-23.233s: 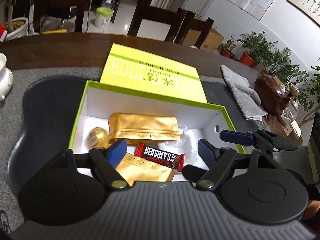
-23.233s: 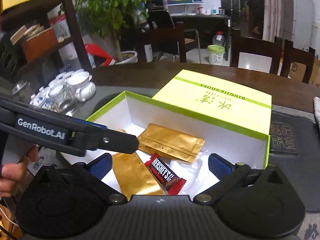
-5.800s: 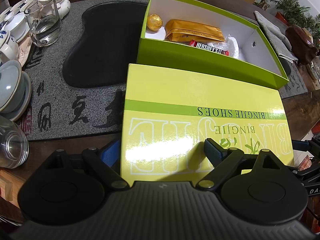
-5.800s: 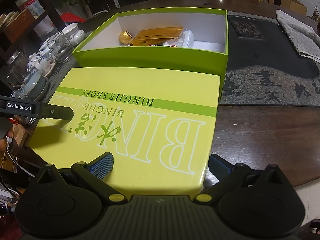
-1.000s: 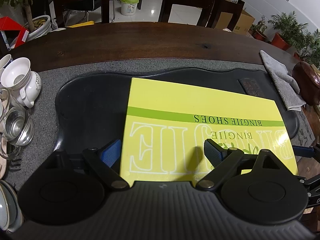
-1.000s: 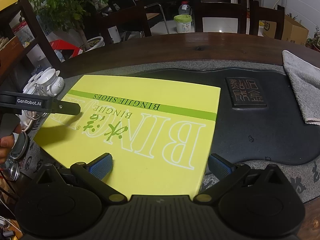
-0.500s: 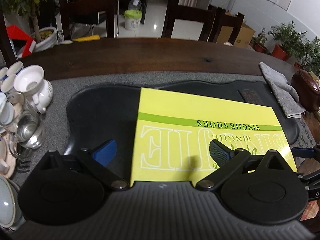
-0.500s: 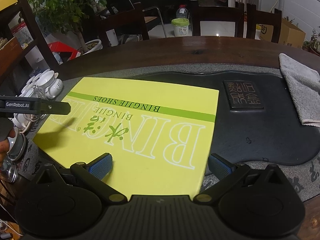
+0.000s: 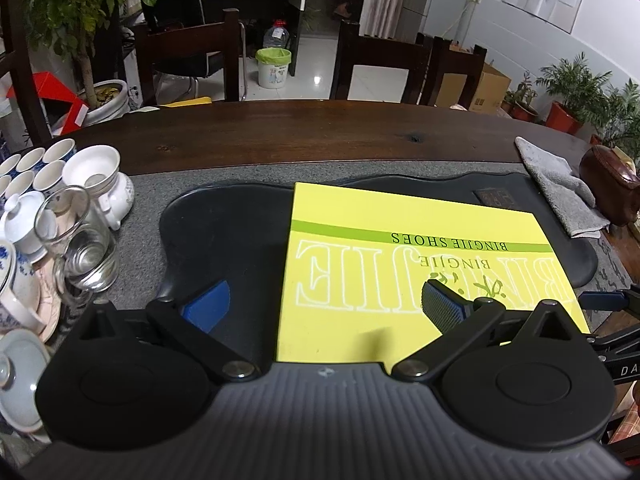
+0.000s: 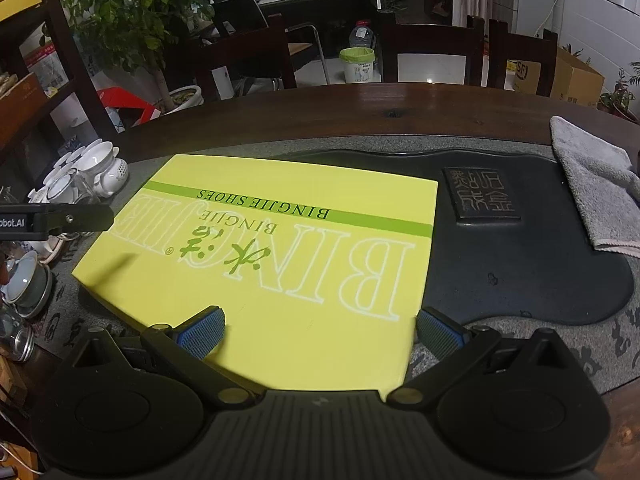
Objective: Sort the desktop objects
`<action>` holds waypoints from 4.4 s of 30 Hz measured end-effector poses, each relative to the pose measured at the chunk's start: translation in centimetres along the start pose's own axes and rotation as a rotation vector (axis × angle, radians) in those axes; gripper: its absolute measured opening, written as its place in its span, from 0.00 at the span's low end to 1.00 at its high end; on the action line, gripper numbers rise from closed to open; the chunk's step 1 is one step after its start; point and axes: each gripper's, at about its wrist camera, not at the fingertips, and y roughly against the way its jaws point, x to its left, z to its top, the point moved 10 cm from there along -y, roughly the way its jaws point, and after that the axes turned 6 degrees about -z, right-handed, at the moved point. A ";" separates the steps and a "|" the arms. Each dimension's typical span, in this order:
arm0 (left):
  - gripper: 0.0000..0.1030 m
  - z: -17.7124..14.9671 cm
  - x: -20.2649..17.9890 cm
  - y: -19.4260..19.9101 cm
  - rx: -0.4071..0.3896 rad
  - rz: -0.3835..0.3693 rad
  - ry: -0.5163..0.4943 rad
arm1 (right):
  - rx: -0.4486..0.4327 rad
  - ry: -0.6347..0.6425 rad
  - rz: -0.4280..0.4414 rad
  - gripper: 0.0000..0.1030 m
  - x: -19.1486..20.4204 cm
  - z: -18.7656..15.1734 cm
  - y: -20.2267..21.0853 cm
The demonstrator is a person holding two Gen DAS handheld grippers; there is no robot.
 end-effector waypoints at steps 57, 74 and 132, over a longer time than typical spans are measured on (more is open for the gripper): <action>0.99 -10.2 0.8 2.7 0.129 0.105 0.073 | 0.042 -0.017 -0.005 1.00 1.7 -8.4 2.4; 0.99 -12.1 3.1 1.5 0.185 0.170 0.149 | 0.074 -0.080 -0.042 1.00 0.5 -10.2 1.2; 0.99 -10.8 11.3 -4.5 0.087 0.264 0.260 | -0.110 -0.360 -0.407 1.00 -17.9 -7.0 -2.9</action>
